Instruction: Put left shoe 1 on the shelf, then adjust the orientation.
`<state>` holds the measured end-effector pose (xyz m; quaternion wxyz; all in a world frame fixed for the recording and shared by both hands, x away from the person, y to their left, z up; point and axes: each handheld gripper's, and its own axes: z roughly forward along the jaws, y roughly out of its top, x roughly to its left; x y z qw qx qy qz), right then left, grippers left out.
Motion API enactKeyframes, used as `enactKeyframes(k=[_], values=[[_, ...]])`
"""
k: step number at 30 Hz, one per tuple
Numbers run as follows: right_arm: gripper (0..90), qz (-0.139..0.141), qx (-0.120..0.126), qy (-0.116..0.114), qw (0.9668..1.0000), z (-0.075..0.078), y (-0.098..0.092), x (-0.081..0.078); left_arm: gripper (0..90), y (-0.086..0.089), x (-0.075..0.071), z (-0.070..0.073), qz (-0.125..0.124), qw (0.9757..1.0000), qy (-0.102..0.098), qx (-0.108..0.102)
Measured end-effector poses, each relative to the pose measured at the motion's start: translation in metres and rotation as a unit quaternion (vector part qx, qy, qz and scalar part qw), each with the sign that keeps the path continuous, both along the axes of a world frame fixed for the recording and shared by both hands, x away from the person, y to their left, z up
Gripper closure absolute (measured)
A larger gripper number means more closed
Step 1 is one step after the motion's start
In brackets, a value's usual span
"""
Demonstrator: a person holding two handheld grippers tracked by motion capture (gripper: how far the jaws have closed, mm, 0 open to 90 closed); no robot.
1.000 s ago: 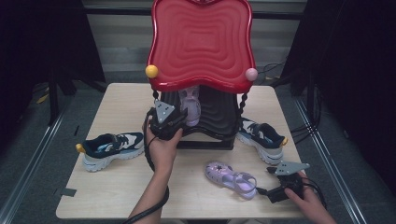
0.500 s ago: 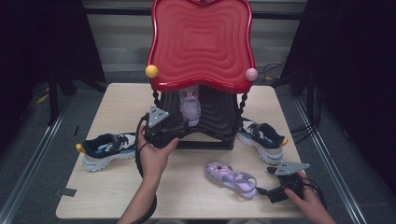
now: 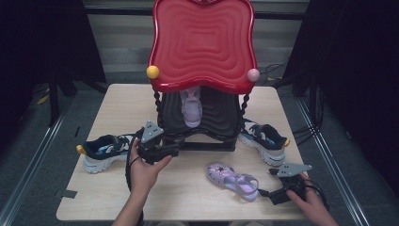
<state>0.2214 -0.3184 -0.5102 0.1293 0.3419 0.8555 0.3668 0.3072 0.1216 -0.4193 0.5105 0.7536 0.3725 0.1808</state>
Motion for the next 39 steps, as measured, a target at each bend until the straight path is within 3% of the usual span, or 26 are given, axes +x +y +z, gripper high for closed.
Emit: enactKeyframes(k=[11,16,20,25,32,37,39], values=[[7.5,-0.001,0.0,-0.001,1.0,0.0,0.0,0.0,28.7,0.01,-0.011,-0.032,-0.034,0.9982,0.024,0.043],[7.5,-0.002,0.0,0.0,1.0,0.0,0.0,0.0,28.6,0.015,-0.011,-0.045,-0.041,0.9974,0.036,0.048],[7.5,-0.002,-0.001,-0.001,1.0,0.0,0.0,0.0,28.4,0.014,-0.015,-0.057,-0.059,0.9949,0.041,0.071],[7.5,-0.003,0.0,0.0,1.0,0.0,0.0,-0.001,27.7,0.017,-0.015,-0.067,-0.071,0.9941,0.052,0.064],[7.5,-0.011,-0.001,0.0,0.9999,0.0,0.001,-0.002,26.4,0.022,-0.02,-0.079,-0.091,0.9881,0.061,0.108],[7.4,-0.009,0.0,0.0,1.0,0.0,0.001,-0.002,26.0,0.026,-0.023,-0.082,-0.094,0.987,0.062,0.114],[7.4,-0.012,-0.001,-0.001,0.9999,0.0,0.001,-0.002,25.7,0.027,-0.023,-0.084,-0.098,0.9855,0.061,0.124]])
